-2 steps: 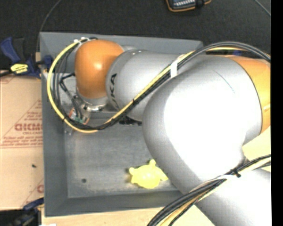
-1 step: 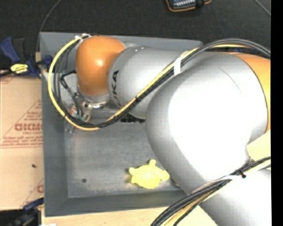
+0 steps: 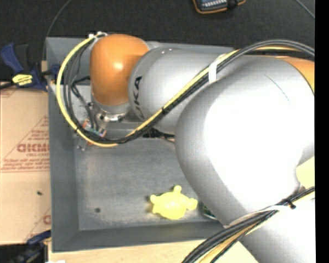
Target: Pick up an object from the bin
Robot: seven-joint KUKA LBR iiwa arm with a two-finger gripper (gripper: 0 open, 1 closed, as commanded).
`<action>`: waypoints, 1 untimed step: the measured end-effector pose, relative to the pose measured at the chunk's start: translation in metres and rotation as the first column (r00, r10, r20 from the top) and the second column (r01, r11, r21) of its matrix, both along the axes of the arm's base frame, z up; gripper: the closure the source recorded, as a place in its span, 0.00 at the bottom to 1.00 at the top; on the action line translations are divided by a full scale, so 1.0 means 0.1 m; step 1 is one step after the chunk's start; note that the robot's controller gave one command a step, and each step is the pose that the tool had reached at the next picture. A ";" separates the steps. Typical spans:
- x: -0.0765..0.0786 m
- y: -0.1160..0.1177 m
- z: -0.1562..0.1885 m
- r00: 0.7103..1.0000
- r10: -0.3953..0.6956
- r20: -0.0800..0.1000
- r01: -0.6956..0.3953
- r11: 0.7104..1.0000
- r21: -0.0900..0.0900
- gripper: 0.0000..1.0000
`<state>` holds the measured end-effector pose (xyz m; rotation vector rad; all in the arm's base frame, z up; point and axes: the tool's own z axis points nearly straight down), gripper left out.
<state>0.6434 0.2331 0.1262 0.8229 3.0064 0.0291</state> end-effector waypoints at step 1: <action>0.01 -0.01 0.25 1.000 -0.001 0.002 0.001 1.000 0.001 1.00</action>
Offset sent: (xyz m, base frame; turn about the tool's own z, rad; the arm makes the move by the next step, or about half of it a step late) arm 0.0002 -0.0007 0.0368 0.0007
